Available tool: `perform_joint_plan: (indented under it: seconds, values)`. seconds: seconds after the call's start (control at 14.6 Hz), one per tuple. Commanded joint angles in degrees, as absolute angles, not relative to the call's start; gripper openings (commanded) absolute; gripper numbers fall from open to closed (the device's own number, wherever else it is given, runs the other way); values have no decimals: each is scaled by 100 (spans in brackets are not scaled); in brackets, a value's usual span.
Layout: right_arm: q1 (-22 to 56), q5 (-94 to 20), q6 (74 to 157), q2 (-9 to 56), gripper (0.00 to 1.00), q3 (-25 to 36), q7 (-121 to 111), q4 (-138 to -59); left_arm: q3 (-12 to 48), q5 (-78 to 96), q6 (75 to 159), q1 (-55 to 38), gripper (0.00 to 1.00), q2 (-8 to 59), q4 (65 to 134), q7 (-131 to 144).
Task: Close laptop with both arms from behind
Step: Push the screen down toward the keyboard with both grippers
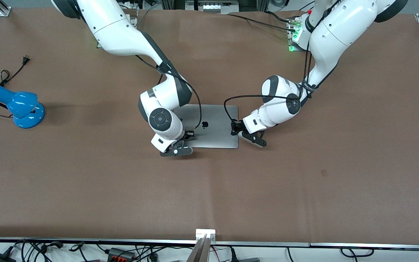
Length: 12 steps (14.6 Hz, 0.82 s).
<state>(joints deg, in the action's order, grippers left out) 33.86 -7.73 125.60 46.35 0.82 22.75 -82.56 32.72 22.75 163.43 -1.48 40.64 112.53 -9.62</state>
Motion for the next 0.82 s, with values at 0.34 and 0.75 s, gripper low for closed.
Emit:
perform_joint_plan:
  seconds: [0.34,0.75]
  values:
    - [3384,-677,11342,4133,0,324,2198,-7833,3252,2197,14788,245,3,2525,11426,-1011]
    - [3366,-343,10468,3402,100,816,2250,-7629,3243,1900,12414,1027,19,1293,11268,-1011]
